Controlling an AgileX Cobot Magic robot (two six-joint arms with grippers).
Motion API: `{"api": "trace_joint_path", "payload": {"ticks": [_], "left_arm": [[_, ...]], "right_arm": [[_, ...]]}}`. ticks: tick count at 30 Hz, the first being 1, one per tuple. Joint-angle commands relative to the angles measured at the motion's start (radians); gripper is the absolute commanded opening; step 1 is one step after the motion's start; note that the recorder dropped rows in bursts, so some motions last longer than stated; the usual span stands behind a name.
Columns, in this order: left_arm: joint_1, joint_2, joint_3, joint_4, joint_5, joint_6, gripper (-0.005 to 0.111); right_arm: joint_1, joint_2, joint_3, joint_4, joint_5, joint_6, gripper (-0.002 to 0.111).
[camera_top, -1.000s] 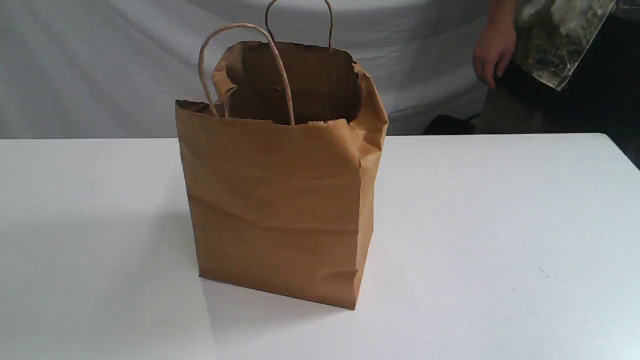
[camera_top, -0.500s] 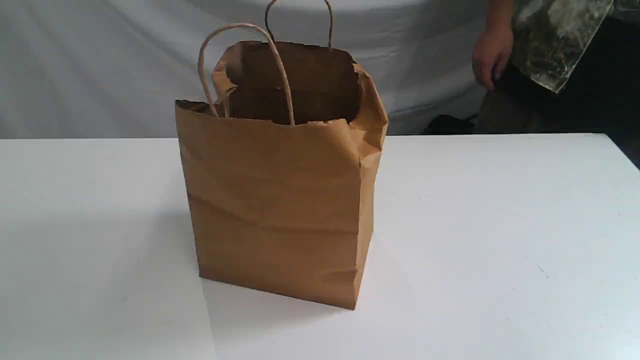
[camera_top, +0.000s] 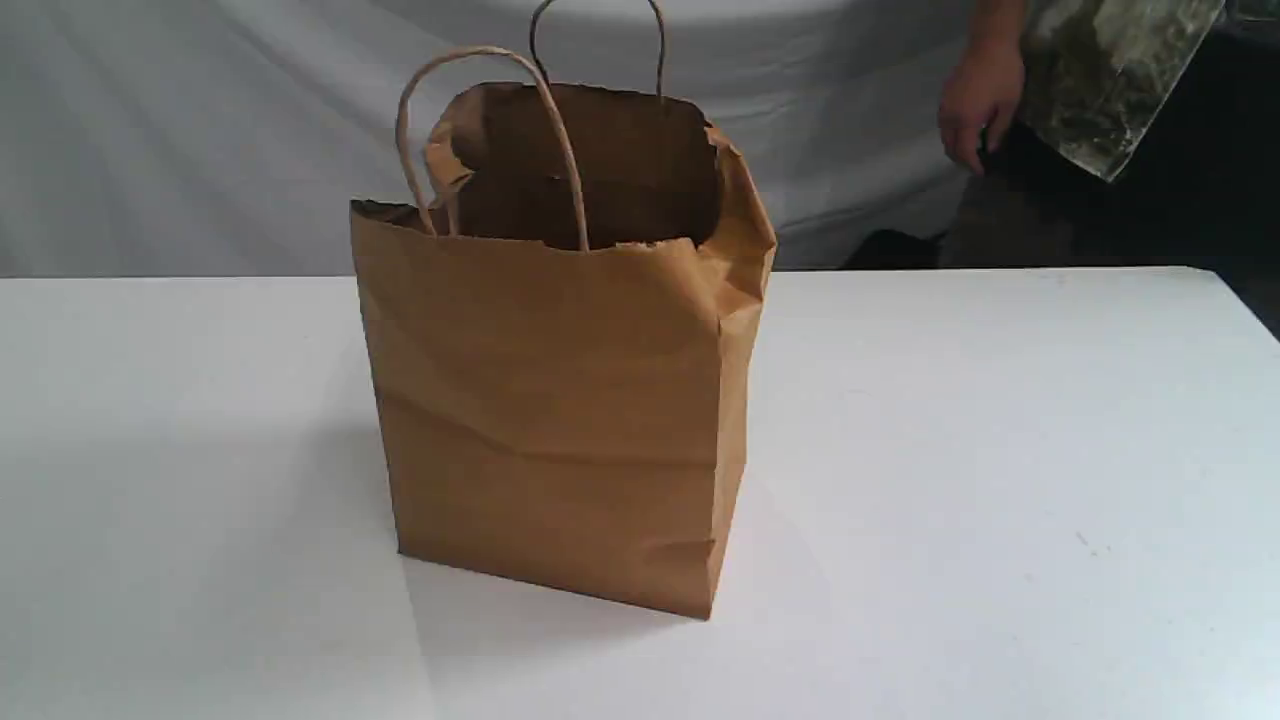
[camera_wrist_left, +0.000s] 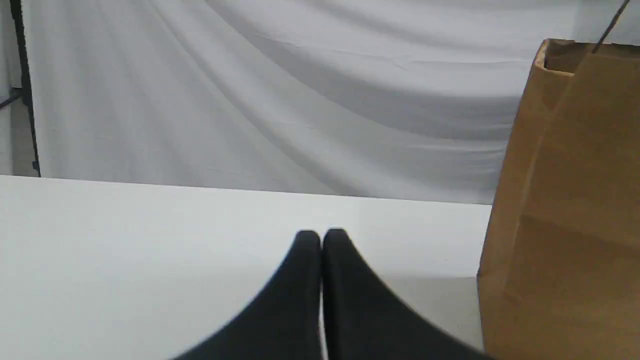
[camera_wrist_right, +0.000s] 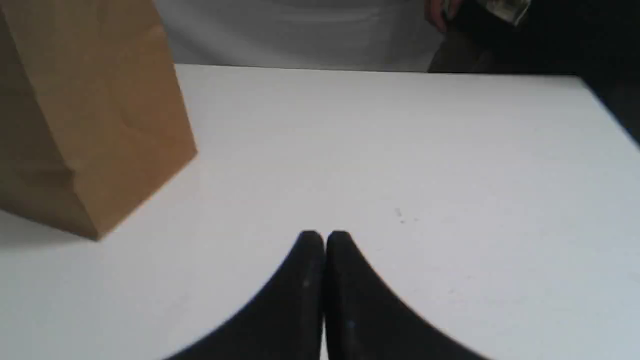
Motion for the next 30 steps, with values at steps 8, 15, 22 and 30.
{"api": "trace_joint_path", "payload": {"ticks": [8,15,22,30], "left_arm": [[0.003,-0.004,0.002,-0.006,-0.010,-0.001,0.000],[0.003,-0.004,0.002,-0.006,-0.010,-0.001,0.000],[0.003,-0.004,0.002,-0.006,-0.010,-0.001,0.000],[0.003,-0.004,0.002,-0.006,-0.010,-0.001,0.000]], "right_arm": [[-0.143,-0.003,0.002,0.272,-0.028,-0.007,0.000],[-0.143,-0.003,0.002,0.090,-0.032,-0.007,0.000],[-0.143,-0.003,0.002,0.050,-0.027,-0.007,0.000],[-0.143,-0.003,0.002,0.052,-0.025,-0.007,0.000]]}}
